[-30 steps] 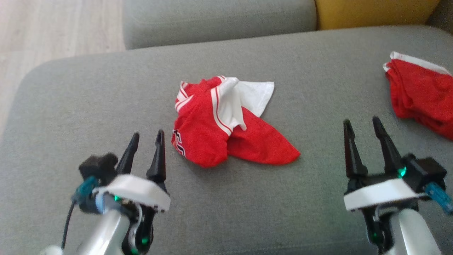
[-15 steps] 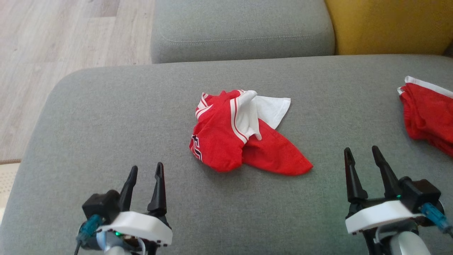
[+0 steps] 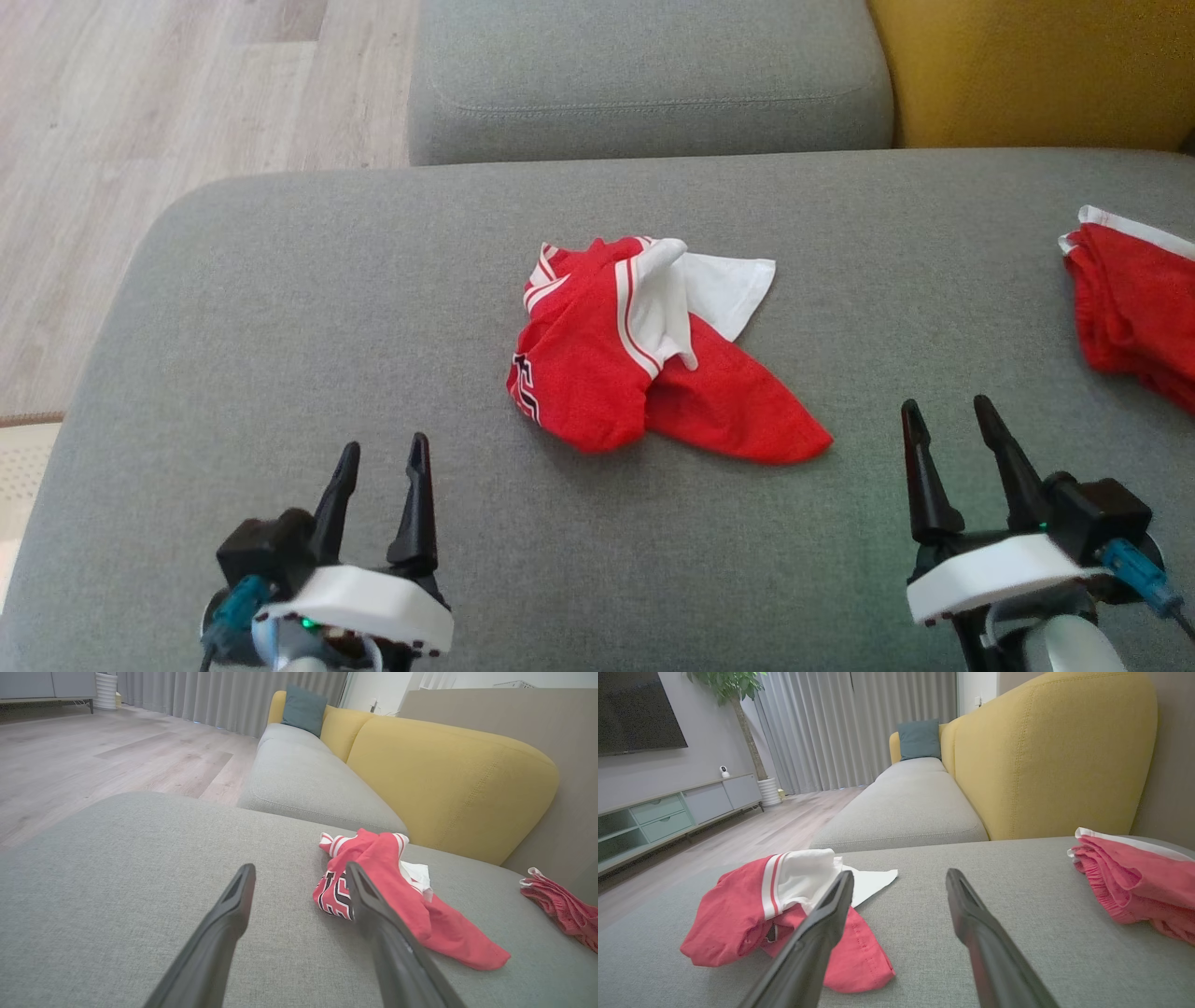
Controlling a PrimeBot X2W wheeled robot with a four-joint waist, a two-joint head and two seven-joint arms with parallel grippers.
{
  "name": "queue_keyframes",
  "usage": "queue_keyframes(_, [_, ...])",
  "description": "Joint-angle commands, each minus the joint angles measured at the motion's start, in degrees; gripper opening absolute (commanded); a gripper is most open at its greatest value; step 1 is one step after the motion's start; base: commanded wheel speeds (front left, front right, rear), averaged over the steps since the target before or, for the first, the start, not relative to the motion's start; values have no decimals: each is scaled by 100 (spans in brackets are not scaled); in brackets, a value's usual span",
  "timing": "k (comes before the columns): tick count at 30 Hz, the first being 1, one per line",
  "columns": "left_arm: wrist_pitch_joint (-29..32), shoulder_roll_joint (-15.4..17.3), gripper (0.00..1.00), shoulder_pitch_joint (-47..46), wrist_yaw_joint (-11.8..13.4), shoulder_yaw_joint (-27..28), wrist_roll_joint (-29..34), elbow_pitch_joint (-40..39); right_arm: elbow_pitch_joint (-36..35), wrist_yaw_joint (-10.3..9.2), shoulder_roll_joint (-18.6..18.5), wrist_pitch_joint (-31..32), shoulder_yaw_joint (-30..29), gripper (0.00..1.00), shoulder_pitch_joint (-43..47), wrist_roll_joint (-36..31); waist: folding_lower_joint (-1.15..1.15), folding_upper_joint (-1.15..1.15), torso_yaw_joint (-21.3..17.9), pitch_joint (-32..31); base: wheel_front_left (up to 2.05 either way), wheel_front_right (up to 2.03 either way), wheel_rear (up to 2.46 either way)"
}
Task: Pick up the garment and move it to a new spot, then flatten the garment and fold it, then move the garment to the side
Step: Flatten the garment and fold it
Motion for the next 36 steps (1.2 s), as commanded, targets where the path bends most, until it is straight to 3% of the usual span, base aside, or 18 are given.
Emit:
queue_keyframes(1, [-71,6,100,-198,-23,229,46,-162,-158,-5,-27,-57,153,100,-149,36,0,0,2,3,0,0,0])
queue_keyframes(19, [-68,-35,100,-245,-120,206,153,-99,-131,-5,-27,-54,116,100,-170,30,0,0,42,79,0,0,0])
queue_keyframes(29, [187,-126,100,-1061,-435,-505,569,152,-199,-5,-27,-38,156,100,-386,11,0,0,-175,452,0,0,0])
queue_keyframes(36, [424,-324,100,-2015,-752,-1206,847,795,-210,-5,-27,-87,227,100,-635,36,0,0,-500,894,0,0,0])
